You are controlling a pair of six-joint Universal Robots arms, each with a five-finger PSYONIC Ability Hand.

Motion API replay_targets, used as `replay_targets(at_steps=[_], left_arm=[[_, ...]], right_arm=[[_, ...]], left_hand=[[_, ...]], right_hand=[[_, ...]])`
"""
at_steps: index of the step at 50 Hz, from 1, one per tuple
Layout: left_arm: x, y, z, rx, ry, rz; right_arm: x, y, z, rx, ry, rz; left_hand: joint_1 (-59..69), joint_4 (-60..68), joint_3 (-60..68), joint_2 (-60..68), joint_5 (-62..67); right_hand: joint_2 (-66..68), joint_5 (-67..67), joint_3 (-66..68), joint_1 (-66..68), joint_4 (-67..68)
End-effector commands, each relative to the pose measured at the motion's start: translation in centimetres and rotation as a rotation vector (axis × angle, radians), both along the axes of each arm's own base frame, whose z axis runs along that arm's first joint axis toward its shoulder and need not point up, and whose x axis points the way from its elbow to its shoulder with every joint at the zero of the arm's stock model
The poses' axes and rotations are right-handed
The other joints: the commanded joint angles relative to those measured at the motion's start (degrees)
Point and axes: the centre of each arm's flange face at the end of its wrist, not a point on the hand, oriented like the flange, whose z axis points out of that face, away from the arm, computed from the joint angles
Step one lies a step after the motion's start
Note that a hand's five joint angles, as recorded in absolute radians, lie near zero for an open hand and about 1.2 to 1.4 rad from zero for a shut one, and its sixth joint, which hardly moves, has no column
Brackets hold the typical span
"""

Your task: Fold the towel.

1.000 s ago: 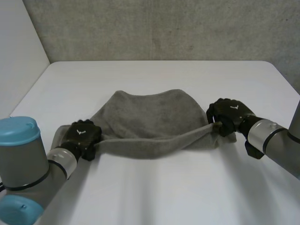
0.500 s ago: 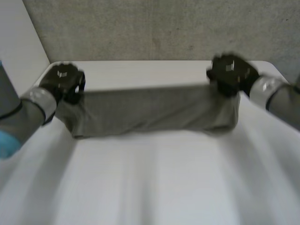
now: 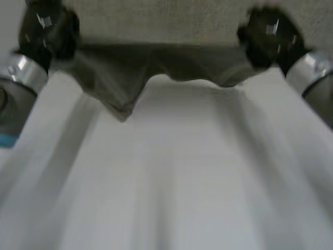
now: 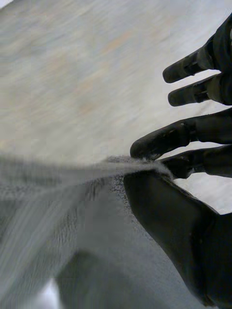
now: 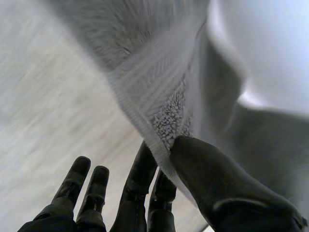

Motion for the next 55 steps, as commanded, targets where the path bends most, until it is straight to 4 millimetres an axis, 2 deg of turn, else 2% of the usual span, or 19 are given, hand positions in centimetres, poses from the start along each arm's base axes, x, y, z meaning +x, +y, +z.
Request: replay_targets(at_steps=[1, 2, 3, 4, 5, 7, 12, 17, 23, 28, 31, 33, 35, 37, 48, 55], left_arm=[[0.8, 2.4, -11.6, 0.272, -0.230, -0.037], [0.8, 3.3, -13.5, 0.316, -0.276, -0.048], [0.8, 3.3, -13.6, 0.316, -0.276, -0.048], [0.7, 4.2, -15.1, 0.349, -0.314, -0.061], [0.5, 4.9, -16.2, 0.374, -0.349, -0.073], [0.5, 5.4, -16.7, 0.387, -0.374, -0.077], [0.5, 6.3, -16.7, 0.448, -0.391, -0.090], [0.5, 6.4, -15.8, 0.437, -0.385, -0.088], [0.7, 6.2, -16.1, 0.452, -0.373, -0.079], [1.0, 5.8, -16.2, 0.456, -0.362, -0.068], [1.0, 5.4, -16.4, 0.454, -0.362, -0.060], [1.1, 5.2, -16.5, 0.455, -0.362, -0.052], [1.2, 5.1, -16.5, 0.455, -0.363, -0.041], [1.3, 4.7, -16.6, 0.456, -0.363, -0.024], [2.2, 3.7, -17.2, 0.457, -0.359, 0.024], [2.7, 3.5, -17.3, 0.465, -0.356, 0.038]], right_arm=[[-2.2, 3.0, -9.5, 0.218, 0.219, -0.031], [-2.2, 3.0, -9.5, 0.218, 0.219, -0.031], [-2.5, 3.8, -11.3, 0.266, 0.246, -0.024], [-2.5, 3.8, -11.3, 0.267, 0.246, -0.024], [-2.7, 4.4, -12.6, 0.300, 0.271, -0.013], [-2.8, 5.0, -13.3, 0.324, 0.285, -0.004], [-3.0, 5.2, -13.2, 0.333, 0.280, -0.016], [-3.0, 5.5, -11.6, 0.332, 0.230, -0.026], [-3.2, 5.4, -11.7, 0.393, 0.163, -0.033], [-3.6, 4.9, -13.6, 0.467, 0.143, -0.045], [-3.6, 4.7, -13.8, 0.471, 0.146, -0.048], [-3.6, 4.6, -14.1, 0.477, 0.150, -0.053], [-3.7, 4.5, -14.2, 0.480, 0.153, -0.056], [-3.7, 4.4, -14.2, 0.477, 0.154, -0.057], [-4.4, 3.9, -15.1, 0.493, 0.155, -0.080], [-5.0, 3.1, -15.6, 0.502, 0.152, -0.104]], left_hand=[[6.08, -3.22, -2.40, 3.78, 4.21], [6.08, -3.22, -2.40, 3.78, 4.21], [6.08, -3.22, -2.40, 3.78, 4.21], [6.08, -3.22, -2.40, 3.78, 4.21], [6.08, -3.22, -2.40, 3.78, 4.21], [6.08, -3.22, -2.40, 3.78, 4.21], [6.08, -3.22, -2.40, 3.78, 4.21], [6.08, -3.22, -2.40, 3.78, 4.21], [6.08, -3.22, -2.40, 3.78, 4.21], [6.08, -3.22, -2.40, 3.78, 4.21], [6.08, -3.22, -2.40, 3.78, 4.21], [6.08, -3.22, -2.40, 3.78, 4.21], [2.57, -3.22, -2.40, 0.27, 0.70], [-10.67, -3.22, -2.40, -12.98, -12.54], [-18.77, -3.22, -2.40, -21.07, -20.64], [-19.29, -3.22, -2.40, -21.60, -21.16]], right_hand=[[4.89, 3.50, -2.88, 5.79, -4.44], [4.89, 3.50, -2.88, 5.79, -4.44], [4.89, 3.50, -2.88, 5.79, -4.44], [4.89, 3.50, -2.88, 5.79, -4.44], [4.89, 3.50, -2.88, 5.79, -4.44], [4.89, 3.50, -2.88, 5.79, -4.44], [4.89, 3.50, -2.88, 5.79, -4.44], [4.89, 3.50, -2.88, 5.79, -4.44], [4.89, 3.50, -2.88, 5.79, -4.44], [4.89, 3.50, -2.88, 5.79, -4.44], [4.11, 2.72, -2.88, 5.01, -4.44], [-1.41, -2.80, -2.88, -0.51, -4.44], [-4.77, -6.16, -2.88, -3.87, -4.44], [-8.68, -10.06, -2.88, -7.78, -4.44], [-12.55, -13.93, -2.88, -11.64, -4.44], [-13.72, -15.10, -2.88, -12.81, -4.44]])
